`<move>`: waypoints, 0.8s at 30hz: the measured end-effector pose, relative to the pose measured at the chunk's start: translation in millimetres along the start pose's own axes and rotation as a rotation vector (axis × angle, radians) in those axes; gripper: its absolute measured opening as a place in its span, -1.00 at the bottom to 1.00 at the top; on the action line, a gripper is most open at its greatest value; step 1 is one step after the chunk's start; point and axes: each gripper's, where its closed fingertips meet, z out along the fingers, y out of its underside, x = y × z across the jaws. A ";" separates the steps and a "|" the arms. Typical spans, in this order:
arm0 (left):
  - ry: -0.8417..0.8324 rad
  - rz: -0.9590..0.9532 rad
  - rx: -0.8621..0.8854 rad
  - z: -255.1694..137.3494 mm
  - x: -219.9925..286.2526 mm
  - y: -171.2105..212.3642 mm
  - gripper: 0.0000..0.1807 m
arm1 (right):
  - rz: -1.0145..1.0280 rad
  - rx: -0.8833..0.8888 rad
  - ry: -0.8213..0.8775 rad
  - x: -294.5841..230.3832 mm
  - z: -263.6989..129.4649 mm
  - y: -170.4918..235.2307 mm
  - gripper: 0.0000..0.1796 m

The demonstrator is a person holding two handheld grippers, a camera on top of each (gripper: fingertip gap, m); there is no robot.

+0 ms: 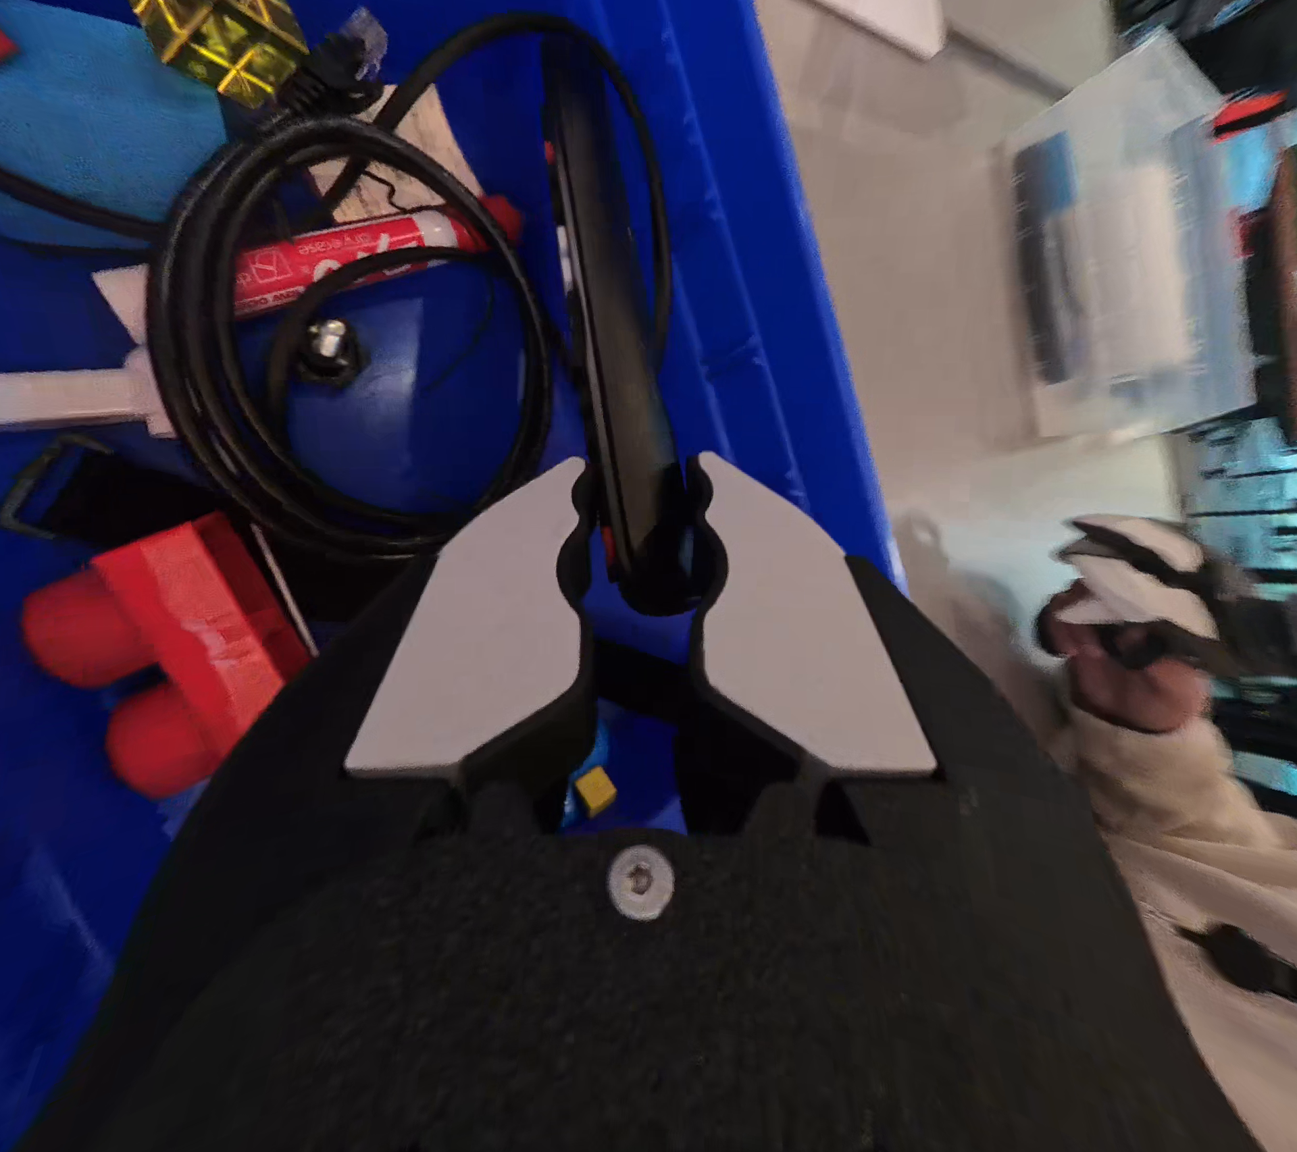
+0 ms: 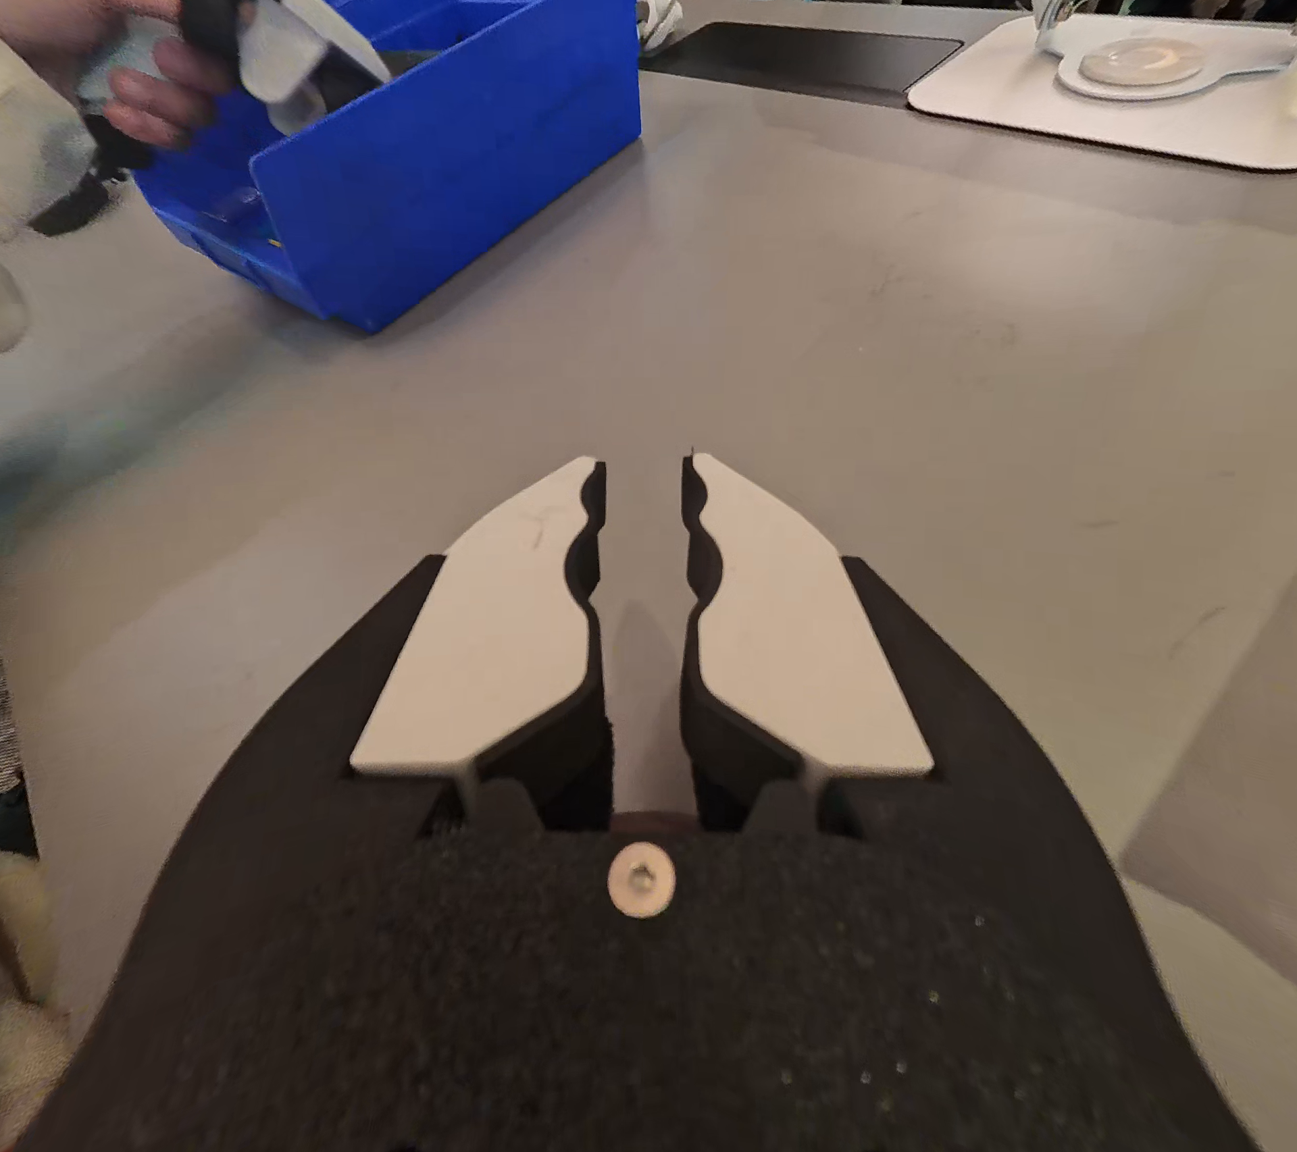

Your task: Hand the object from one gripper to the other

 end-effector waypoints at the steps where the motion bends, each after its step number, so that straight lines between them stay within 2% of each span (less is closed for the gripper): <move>1: 0.056 -0.032 0.027 -7.2 3.4 -2.8 -0.74 | -0.001 -0.002 -0.001 0.0 -0.1 0.2 -0.77; 8: 0.543 -0.220 0.209 -59.2 38.4 -21.1 -0.74 | -0.022 -0.015 -0.005 -2.6 -1.4 2.4 -0.77; 13: 0.489 -0.190 0.221 -64.1 34.5 -22.4 -0.75 | -0.035 -0.025 -0.015 -6.2 -1.1 4.3 -0.77; 15: 0.373 -0.149 0.195 -61.4 26.3 -18.6 -0.75 | -0.037 -0.030 -0.019 -7.3 -0.2 5.2 -0.77; 19: -0.054 0.019 0.051 -55.5 -9.4 0.7 -0.76 | -0.045 -0.040 -0.023 -10.0 2.0 7.1 -0.77; 21: -0.194 0.097 0.005 -60.4 -14.9 4.1 -0.76 | -0.053 -0.046 -0.023 -11.2 2.9 7.8 -0.77; 24: -0.498 0.272 -0.058 -81.4 -25.7 3.0 -0.76 | -0.080 -0.053 -0.015 -12.0 3.8 8.5 -0.77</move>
